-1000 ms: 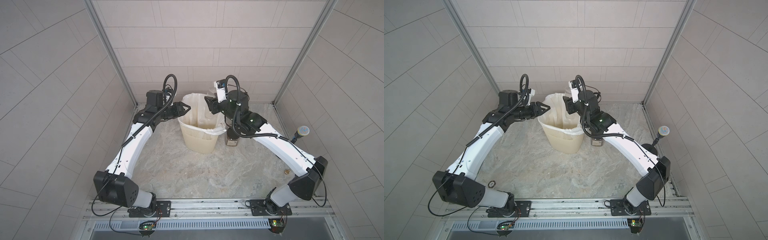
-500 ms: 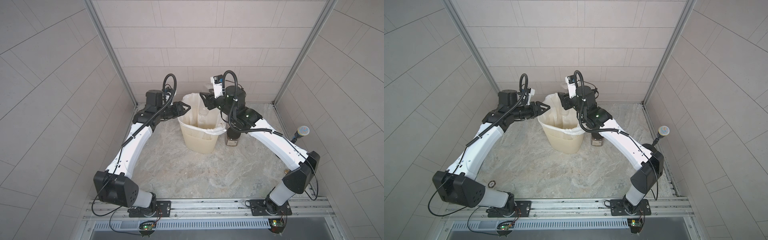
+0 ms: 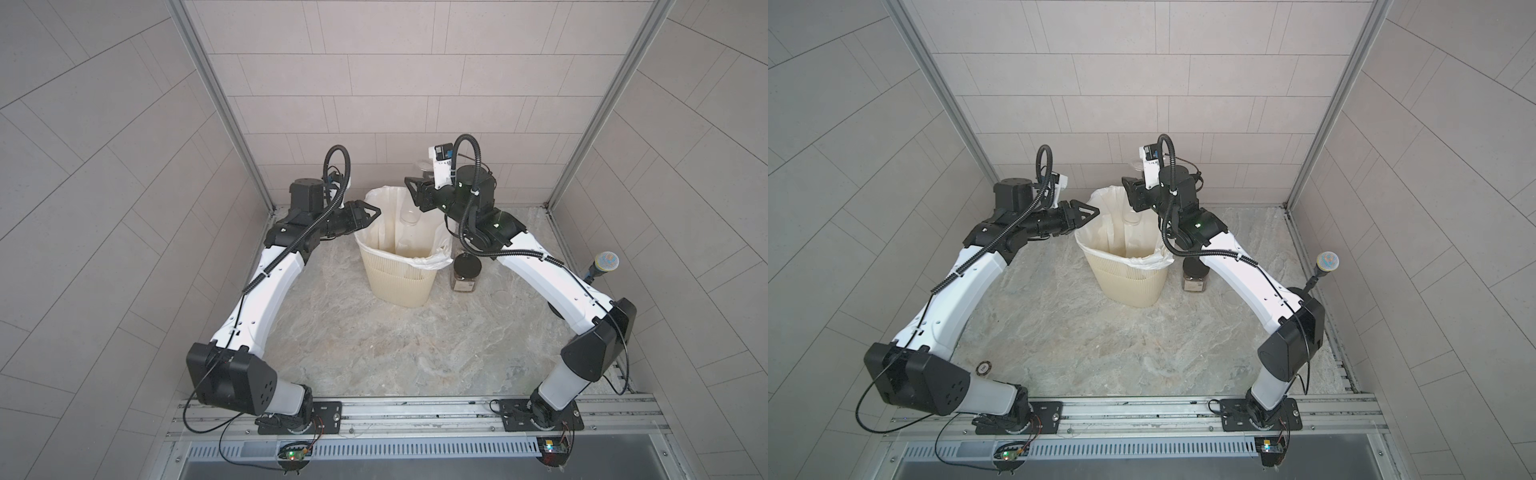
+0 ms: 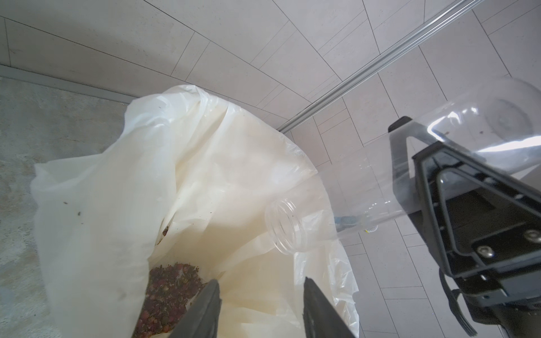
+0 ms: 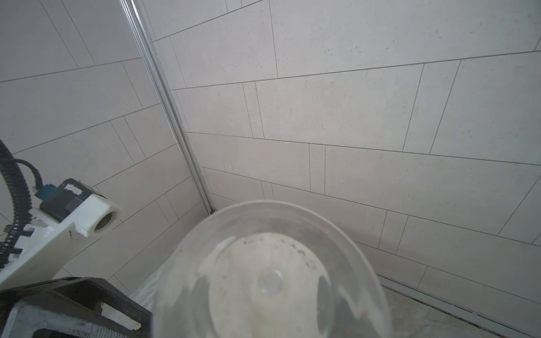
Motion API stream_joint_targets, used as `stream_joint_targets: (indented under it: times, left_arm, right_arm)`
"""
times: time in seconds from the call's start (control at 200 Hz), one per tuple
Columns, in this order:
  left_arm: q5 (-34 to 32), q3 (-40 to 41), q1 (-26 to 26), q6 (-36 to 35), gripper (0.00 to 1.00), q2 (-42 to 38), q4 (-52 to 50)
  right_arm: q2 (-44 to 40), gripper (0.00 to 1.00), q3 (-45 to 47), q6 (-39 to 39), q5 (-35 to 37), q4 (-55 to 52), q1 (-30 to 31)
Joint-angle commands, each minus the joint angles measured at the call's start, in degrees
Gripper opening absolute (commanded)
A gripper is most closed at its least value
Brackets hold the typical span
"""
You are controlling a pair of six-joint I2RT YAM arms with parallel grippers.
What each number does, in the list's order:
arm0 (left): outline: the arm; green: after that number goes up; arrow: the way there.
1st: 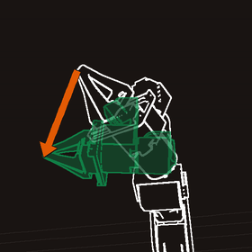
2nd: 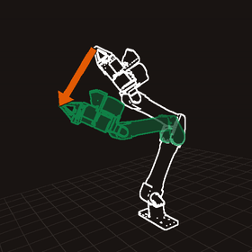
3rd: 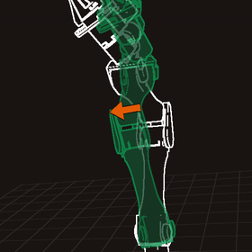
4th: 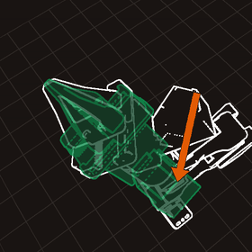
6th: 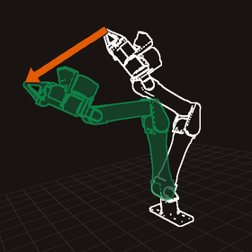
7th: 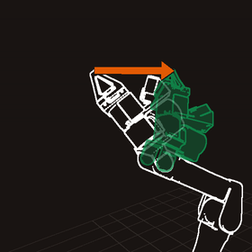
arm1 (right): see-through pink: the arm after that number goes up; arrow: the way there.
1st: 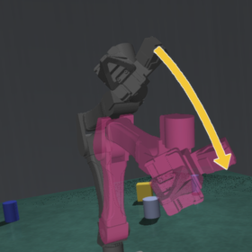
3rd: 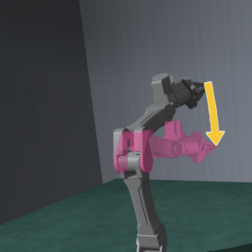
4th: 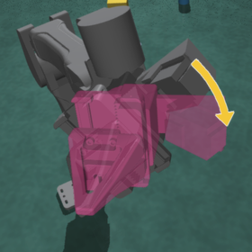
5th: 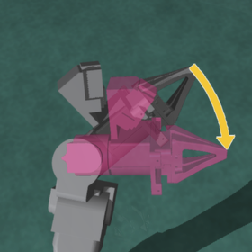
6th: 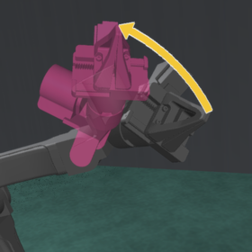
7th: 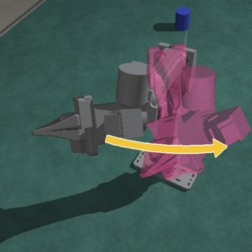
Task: Empty the moldy dried flower tea in the jars
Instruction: Pour the moldy dried flower tea into the trash bin, then place the jar at the center of the board.
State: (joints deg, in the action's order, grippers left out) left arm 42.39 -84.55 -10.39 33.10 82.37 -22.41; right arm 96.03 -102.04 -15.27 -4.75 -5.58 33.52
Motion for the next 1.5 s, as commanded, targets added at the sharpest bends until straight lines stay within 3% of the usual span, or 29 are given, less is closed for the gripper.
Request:
stream_joint_targets:
  times: [0.0, 0.115, 0.215, 0.335, 0.455, 0.74, 1.031, 1.336, 1.491]
  left_arm:
    - [0.75, 0.54, 0.21, 1.4, 0.49, -0.73, 2.59]
    - [0.94, 0.44, 0.12, 1.89, 0.49, -0.61, 2.81]
    - [1.02, 0.88, -0.2, 2.73, 0.49, -0.74, 3.93]
    - [0.99, 0.36, -1.22, 3.88, 0.48, -0.54, 4.13]
    - [0.51, 1.21, -3.16, 4.58, 0.49, -1.37, 6.54]
    - [-0.82, 3.69, -7.47, 8.12, 0.48, -2.26, 14.65]
    - [-1.07, 7.55, -9.94, 18.22, 0.47, -1.55, 30.38]
    - [-3.04, 6.85, -10.38, 17.78, 0.45, -1.16, 31.6]
    - [-4.41, 6.17, -10.55, 15.36, 0.45, -1.07, 28.92]
  right_arm:
    - [-0.58, 0.46, 2.09, -7.47, -5.47, 5.49, -2.04]
    - [-1.28, 0.48, -0.15, 2.66, 3.23, -0.2, 1.01]
    - [-1.76, 0.46, 4.13, -11.8, -6.88, 8.92, -3.73]
    - [-2.92, 0.47, 2.98, -4.3, 1.35, 3.84, -1.22]
    - [-4.73, 0.47, 9.31, -16.15, -4.26, 15.28, -4.66]
    - [-5.58, 0.47, 15.35, -33.17, -6.66, 28.26, -8.74]
    - [-4.33, 0.46, 18.54, -47.72, -9.95, 39.82, -10.58]
    - [-5.06, 0.46, 18.72, -51.23, -12.99, 41.22, -11.29]
    - [-6.38, 0.45, 19.65, -49.47, -13.55, 39.61, -11.45]
